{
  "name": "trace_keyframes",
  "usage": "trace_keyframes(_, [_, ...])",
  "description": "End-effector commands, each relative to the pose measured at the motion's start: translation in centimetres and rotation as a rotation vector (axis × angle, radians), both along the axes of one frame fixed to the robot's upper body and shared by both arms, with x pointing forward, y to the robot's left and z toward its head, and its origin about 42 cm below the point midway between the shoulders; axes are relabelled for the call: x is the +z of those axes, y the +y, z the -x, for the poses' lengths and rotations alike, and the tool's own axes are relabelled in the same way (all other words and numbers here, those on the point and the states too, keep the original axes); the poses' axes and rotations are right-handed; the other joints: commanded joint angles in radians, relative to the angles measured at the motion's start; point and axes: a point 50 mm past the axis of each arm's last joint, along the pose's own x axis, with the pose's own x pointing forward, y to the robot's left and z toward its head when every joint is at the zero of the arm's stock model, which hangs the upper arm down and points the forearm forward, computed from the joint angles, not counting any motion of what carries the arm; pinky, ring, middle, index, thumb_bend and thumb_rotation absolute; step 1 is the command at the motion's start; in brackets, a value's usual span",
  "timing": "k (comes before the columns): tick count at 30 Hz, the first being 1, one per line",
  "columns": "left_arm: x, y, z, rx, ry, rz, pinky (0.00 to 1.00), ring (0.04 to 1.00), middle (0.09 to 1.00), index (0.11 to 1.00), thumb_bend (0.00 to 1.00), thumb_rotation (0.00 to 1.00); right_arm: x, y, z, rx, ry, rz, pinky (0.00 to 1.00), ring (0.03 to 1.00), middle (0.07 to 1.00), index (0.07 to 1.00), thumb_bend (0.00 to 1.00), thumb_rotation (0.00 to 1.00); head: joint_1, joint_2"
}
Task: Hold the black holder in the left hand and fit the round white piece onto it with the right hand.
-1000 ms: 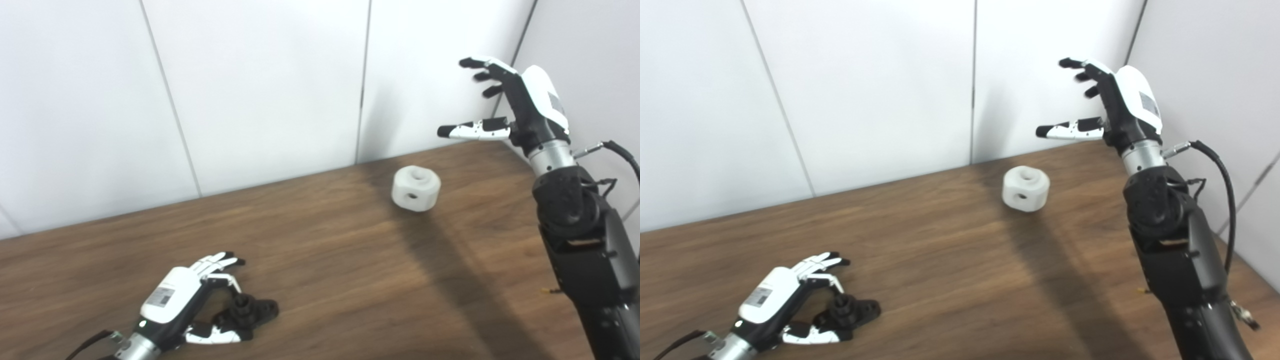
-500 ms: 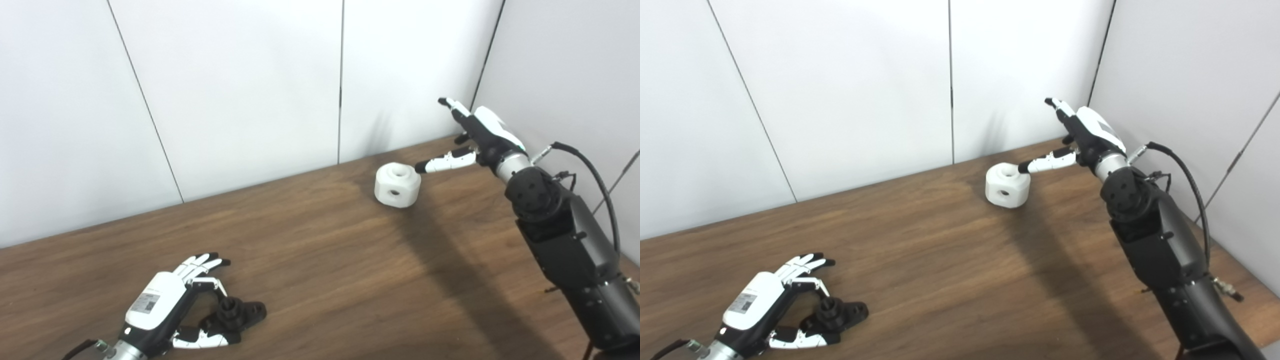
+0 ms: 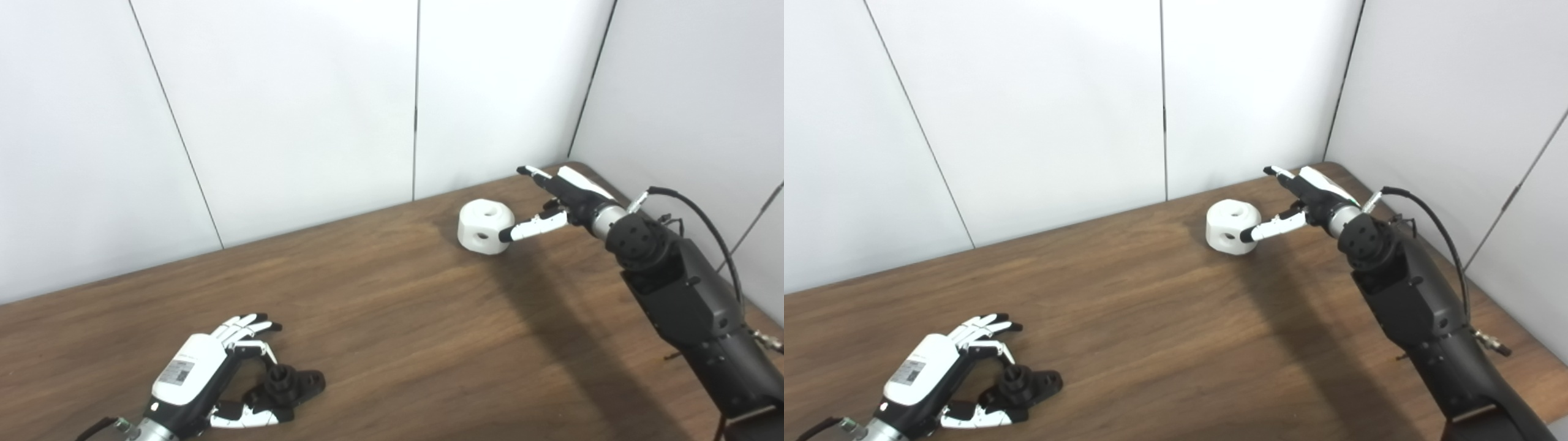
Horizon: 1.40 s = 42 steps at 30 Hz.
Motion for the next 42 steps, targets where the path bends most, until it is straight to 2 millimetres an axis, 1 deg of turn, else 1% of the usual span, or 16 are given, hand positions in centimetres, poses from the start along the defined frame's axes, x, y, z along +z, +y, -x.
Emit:
trace_keyframes(1, [-6.2, 3.4, 4.4, 0.014, 0.203, -0.235, 0.91, 0.903, 0.84, 0.484, 0.52, 0.06, 2.2, -0.3, -0.9, -0.006, -0.071, 0.031, 0.84, 0.997, 1.0, 0.965, 1.0, 0.44, 0.0, 0.0])
trace_keyframes(3, [-6.1, 3.3, 4.4, 0.016, 0.205, -0.234, 0.91, 0.9, 0.841, 0.484, 0.52, 0.06, 1.4, -0.4, -1.2, -0.008, -0.078, 0.038, 0.85, 0.987, 1.0, 0.939, 1.0, 0.43, 0.0, 0.0])
trace_keyframes(5, [-5.9, 3.2, 4.5, 0.016, 0.204, -0.236, 0.9, 0.894, 0.839, 0.484, 0.52, 0.06, 0.7, -0.4, -1.4, -0.012, -0.08, 0.044, 0.82, 0.968, 0.994, 0.916, 1.0, 0.43, 0.0, 0.0])
trace_keyframes(14, [-5.4, 2.8, 4.7, 0.009, 0.199, -0.245, 0.88, 0.876, 0.831, 0.484, 0.52, 0.05, -1.6, 0.7, -2.5, -0.008, -0.061, 0.022, 0.79, 0.963, 0.991, 0.881, 1.0, 0.39, 0.01, 0.009])
trace_keyframes(20, [-5.0, 2.5, 4.9, 0.006, 0.2, -0.244, 0.86, 0.872, 0.824, 0.484, 0.52, 0.05, -2.1, 1.6, -2.9, 0.01, -0.045, 0.041, 0.8, 0.965, 0.985, 0.852, 0.96, 0.37, 0.016, 0.013])
trace_keyframes(23, [-4.7, 2.3, 5.1, 0.01, 0.203, -0.246, 0.86, 0.872, 0.823, 0.484, 0.52, 0.05, -2.4, 2.2, -3.4, 0.017, -0.041, 0.048, 0.78, 0.956, 0.976, 0.814, 0.95, 0.36, 0.021, 0.018])
trace_keyframes(26, [-4.6, 2.0, 5.2, 0.009, 0.207, -0.25, 0.86, 0.873, 0.824, 0.485, 0.52, 0.05, -2.8, 2.7, -3.8, 0.022, -0.042, 0.042, 0.77, 0.946, 0.972, 0.799, 0.95, 0.36, 0.023, 0.021])
trace_keyframes(33, [-4.4, 1.6, 5.4, 0.009, 0.209, -0.247, 0.85, 0.872, 0.818, 0.484, 0.52, 0.05, -3.2, 3.9, -4.1, 0.035, -0.025, 0.065, 0.77, 0.943, 0.97, 0.807, 0.94, 0.38, 0.031, 0.029])
trace_keyframes(40, [-4.3, 1.4, 5.4, 0.006, 0.205, -0.242, 0.84, 0.864, 0.816, 0.484, 0.52, 0.05, -3.7, 4.4, -4.5, 0.043, -0.009, 0.073, 0.76, 0.932, 0.969, 0.808, 0.95, 0.39, 0.037, 0.032])
trace_keyframes(42, [-4.3, 1.4, 5.4, 0.006, 0.205, -0.242, 0.84, 0.865, 0.818, 0.484, 0.52, 0.05, -3.9, 4.6, -4.5, 0.045, -0.004, 0.072, 0.78, 0.939, 0.972, 0.811, 0.95, 0.38, 0.04, 0.035])
